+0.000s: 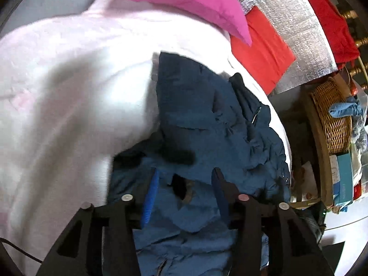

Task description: Fold large clothes

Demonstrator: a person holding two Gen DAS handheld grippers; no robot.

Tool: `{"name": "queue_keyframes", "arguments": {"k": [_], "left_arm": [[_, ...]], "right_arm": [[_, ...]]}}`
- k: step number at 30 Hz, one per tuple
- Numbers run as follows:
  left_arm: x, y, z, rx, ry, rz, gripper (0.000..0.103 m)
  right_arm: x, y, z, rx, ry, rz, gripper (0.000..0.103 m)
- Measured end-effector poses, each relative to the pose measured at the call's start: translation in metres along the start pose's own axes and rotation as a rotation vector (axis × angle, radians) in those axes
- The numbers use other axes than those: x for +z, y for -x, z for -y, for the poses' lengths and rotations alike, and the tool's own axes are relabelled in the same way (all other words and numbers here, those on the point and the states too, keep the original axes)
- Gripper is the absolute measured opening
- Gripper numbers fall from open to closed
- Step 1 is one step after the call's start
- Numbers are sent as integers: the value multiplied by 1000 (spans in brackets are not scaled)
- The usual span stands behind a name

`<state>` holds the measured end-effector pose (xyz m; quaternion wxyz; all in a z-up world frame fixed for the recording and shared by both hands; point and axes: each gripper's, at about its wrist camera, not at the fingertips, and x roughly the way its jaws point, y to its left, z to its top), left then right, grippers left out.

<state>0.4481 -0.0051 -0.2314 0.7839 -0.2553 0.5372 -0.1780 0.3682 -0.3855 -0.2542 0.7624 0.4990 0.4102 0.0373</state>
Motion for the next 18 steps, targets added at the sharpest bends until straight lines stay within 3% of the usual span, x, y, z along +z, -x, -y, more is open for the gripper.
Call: {"name": "queue_keyframes", "arguments": {"k": [1,5,10,13,18], "left_arm": [[1,8,0,-4,-13,15,55],[8,32,-8,24,-28,107,66],[12,29,-19,83,-4,161,73],[12,17,-17,140,-33,166,73],[12,-2,-8,229,-101,175,73]], "right_arm": [[0,11,0,1,14,8,69],[-1,70,6,46,68,78,69],[26,132,28,-112,87,285,69],[45,139,43,-217,77,350,69],[71,114,64,-301,79,346,69]]}}
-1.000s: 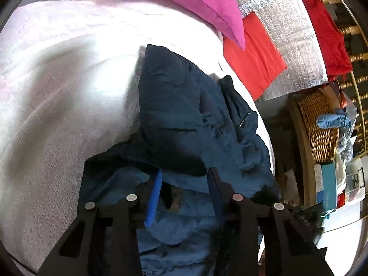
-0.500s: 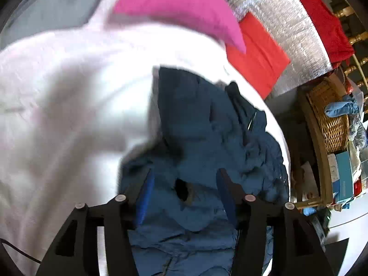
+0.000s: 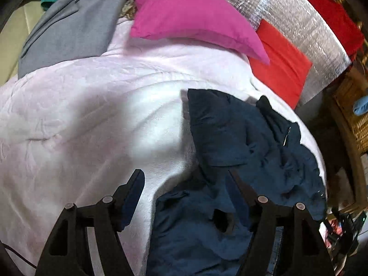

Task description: Fold large clothes

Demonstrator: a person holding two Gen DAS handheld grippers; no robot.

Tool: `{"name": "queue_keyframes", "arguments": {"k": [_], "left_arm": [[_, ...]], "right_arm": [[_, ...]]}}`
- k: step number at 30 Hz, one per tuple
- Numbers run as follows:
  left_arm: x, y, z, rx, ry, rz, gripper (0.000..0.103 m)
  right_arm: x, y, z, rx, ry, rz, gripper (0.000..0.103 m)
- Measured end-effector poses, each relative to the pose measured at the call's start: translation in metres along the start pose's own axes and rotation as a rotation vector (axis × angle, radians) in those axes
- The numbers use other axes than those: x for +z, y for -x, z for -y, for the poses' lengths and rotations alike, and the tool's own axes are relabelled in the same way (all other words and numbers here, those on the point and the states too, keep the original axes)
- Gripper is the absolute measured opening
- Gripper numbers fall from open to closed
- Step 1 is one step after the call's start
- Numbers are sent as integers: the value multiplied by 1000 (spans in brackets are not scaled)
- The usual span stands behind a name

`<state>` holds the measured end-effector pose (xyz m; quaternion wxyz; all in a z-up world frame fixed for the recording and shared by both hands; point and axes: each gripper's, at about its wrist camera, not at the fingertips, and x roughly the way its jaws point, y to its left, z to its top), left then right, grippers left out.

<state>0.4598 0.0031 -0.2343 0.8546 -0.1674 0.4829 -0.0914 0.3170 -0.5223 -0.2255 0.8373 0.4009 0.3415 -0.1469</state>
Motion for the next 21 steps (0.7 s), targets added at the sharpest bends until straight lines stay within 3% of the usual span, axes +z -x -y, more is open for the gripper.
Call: {"name": "queue_keyframes", "arguments": {"k": [4,6,8,11,13,16,19,21], "left_arm": [[-3,-15,14,69,-76,-6,73],[-6,-20,23,100,-127,-6,73],[-10,-23,32,130,-180,3,73],[-13,-23,38,170,-236,31,73],[-14,-22,40,183,-257,49,73],[-15,-19,43,194,-273,68,73],[-15,-14,45,219,-305,94,73],[-15,-11,46,241,-318,113,73]], "right_arm": [[10,-29,15,-35,2,-52,69],[8,-38,12,-38,12,-74,59],[8,-39,3,-51,51,-72,41],[7,-27,-20,-73,166,-9,31],[4,-23,-20,-49,169,19,30],[0,-40,-9,-97,184,-32,30],[1,-30,-7,-58,164,-27,33],[6,-20,-4,-14,130,-26,49]]}}
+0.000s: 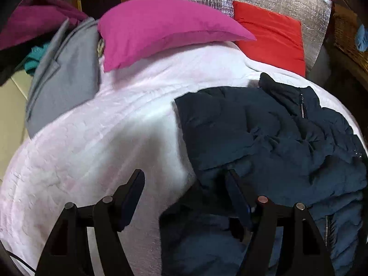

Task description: Fold large clothes

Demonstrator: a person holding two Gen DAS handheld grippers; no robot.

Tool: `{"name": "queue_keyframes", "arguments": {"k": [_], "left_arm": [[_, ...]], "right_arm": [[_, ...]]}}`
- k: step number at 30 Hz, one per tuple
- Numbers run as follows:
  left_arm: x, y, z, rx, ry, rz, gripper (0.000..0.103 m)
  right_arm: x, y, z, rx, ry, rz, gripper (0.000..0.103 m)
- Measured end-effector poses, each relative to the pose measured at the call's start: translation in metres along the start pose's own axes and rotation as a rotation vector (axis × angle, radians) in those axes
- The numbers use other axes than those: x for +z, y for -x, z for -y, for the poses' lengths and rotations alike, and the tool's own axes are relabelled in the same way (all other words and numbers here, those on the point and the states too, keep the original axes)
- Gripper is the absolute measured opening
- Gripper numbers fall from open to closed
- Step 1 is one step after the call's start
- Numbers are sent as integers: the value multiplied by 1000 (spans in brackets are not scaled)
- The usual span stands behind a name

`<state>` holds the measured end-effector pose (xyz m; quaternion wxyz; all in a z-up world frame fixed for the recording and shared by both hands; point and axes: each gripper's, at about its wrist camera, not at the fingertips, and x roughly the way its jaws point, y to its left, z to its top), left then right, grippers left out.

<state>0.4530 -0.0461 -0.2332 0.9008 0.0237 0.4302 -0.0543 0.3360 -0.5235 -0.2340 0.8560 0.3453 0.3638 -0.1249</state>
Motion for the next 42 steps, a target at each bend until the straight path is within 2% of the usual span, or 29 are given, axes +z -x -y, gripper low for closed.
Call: {"name": "queue_keyframes", "arguments": {"k": [1,2,9,14,19,21,23,26,28,30,32,34,36,37,38,42], "left_arm": [[0,1,-1,4,-1,6,73],[1,2,-2,5,2,10,73],[4,10,-2,18,-9,45,73],[3,11,1,34,-30,57,73],[5,10,2,47,-44,66,73],[5,9,2,48,-43,66,73],[6,9,1,48,-41,67,73],[8,12,0,33,-32,74,73],[11,14,-2,8,-12,82,75],[12,13,-6,-22,23,74,79],[12,7,-8,-50,48,44,81],[9,-5,-9,-89,61,-16,81],[4,-17,-8,-118,76,-71,81],[2,-21,-9,-129,92,-91,81],[0,-23,-10,-138,106,-101,81],[1,-10,-11,-139,117,-77,81]], "right_arm": [[2,6,-1,15,-7,13,67],[4,10,-5,11,-2,31,71],[22,2,1,-34,-24,34,72],[21,-26,13,-45,-71,-66,72],[13,-40,9,51,-110,-108,73],[11,-40,-3,46,-71,-101,66],[11,-35,-16,20,-22,-78,50],[12,-16,-32,32,50,2,36],[12,-14,-32,12,84,41,36],[11,-29,-24,-32,71,-17,36],[7,-36,-17,-39,59,-46,36],[6,-30,-14,-19,34,-35,39],[4,-20,-10,31,-10,-45,54],[3,-14,-8,53,-24,-39,66],[3,-8,-6,57,-27,-30,70],[-9,28,9,91,-32,-6,70]]}}
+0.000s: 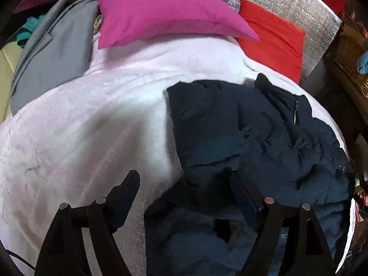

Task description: Fold large clothes

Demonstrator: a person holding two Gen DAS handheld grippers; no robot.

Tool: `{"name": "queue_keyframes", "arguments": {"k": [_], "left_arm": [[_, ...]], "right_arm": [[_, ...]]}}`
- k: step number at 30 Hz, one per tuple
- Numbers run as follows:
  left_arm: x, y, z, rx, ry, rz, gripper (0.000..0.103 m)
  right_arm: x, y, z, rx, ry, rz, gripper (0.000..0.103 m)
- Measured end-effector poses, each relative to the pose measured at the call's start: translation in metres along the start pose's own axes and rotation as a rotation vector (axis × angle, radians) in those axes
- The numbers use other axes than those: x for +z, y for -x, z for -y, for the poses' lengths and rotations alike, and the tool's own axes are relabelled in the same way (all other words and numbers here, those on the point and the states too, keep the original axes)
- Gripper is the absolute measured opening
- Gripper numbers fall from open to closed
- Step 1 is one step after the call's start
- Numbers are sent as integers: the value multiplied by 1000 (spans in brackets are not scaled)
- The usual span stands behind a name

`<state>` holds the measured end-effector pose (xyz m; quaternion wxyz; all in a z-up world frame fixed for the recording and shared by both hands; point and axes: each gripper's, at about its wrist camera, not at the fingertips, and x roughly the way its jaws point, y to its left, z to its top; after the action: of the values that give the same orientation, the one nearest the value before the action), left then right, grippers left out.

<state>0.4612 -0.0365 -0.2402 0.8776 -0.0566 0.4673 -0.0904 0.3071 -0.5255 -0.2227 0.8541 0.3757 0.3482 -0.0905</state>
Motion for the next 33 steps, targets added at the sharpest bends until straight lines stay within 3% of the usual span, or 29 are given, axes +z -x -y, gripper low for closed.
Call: {"name": "queue_keyframes", "arguments": {"k": [6,11,14,18,22,26,29,33], "left_arm": [[-10,34,10,-6,-48,54,81],[-47,68,3,0,-86,81,81],[-74,85,-6,43,-134,109,81],[-120,108,-24,116,-182,114,81],[-151,121,-41,95,-154,75,81],[-175,134,-46,108,-168,84,81],[-178,135,-45,98,-166,58,81],[-144,136,-40,38,-85,71,81]], "right_arm": [[-34,65,33,10,-3,13,70],[-68,105,55,18,-24,2,70],[-92,123,67,34,-31,-6,70],[-123,135,75,44,-33,-35,70],[-147,134,83,61,-43,-65,70],[-163,137,92,93,-76,-67,70],[-167,139,92,115,-82,-77,70],[-144,135,85,146,-83,-65,70]]}}
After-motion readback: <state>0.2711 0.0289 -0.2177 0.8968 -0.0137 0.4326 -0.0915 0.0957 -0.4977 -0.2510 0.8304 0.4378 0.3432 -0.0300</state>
